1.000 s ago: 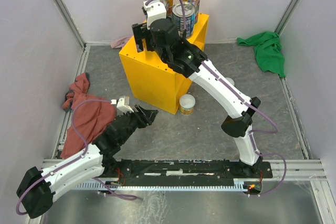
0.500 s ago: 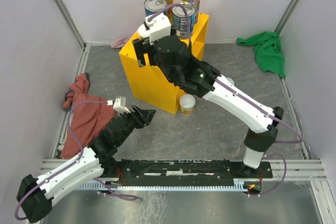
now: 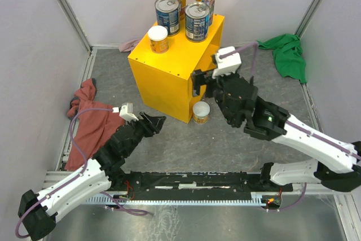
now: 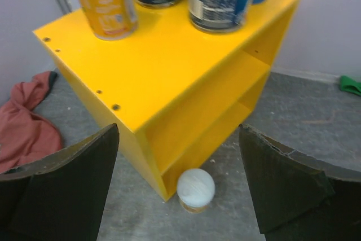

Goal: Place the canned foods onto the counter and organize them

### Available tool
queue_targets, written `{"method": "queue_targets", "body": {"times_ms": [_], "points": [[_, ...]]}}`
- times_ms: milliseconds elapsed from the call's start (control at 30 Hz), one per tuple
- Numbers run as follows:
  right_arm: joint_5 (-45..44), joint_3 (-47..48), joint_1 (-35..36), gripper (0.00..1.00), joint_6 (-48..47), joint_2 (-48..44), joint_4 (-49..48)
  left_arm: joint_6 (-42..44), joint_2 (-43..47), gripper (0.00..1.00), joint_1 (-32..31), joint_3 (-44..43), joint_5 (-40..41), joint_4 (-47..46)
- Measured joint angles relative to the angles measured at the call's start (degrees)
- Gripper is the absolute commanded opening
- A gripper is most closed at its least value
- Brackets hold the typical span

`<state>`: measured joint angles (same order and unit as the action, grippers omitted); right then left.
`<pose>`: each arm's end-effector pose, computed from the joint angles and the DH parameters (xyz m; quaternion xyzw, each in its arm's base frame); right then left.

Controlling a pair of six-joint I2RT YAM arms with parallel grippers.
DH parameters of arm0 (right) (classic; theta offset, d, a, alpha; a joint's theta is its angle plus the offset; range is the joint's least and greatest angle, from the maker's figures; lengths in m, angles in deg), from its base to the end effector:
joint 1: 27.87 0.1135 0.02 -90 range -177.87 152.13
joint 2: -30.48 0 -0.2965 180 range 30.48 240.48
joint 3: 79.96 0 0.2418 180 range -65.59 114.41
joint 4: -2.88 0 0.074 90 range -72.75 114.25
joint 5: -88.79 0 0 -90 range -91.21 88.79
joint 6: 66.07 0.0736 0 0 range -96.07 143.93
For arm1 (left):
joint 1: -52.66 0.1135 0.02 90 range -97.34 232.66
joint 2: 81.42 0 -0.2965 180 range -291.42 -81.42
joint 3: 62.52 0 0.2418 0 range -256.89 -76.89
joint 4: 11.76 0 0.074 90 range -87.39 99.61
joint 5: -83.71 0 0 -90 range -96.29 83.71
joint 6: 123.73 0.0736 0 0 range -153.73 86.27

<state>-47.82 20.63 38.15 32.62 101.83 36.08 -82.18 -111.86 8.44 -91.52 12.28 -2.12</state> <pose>0.1547 0.2162 0.5039 -0.0853 0.7186 0.1503 0.6736 0.1218 -0.0858 0.2300 -0.1306 0.7576 -0.3677 0.5232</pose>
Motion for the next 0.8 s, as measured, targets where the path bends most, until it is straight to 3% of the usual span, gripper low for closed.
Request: {"method": "queue_targets", "body": {"times_ms": [300,433,800], "points": [[-9.86,-20.63,-0.02,0.94,9.66,-14.43,2.84,0.0,-1.62,0.69,0.0,0.02,-0.09,-0.15],[-14.03,-26.01,-0.02,1.0,14.75,-16.35,6.14,0.02,-1.68,0.69,0.0,0.44,-0.15,-0.9],[-20.2,-35.21,-4.28,0.99,34.71,-15.41,18.14,0.0,-1.09,0.69,0.0,2.12,-0.7,-1.81]]}}
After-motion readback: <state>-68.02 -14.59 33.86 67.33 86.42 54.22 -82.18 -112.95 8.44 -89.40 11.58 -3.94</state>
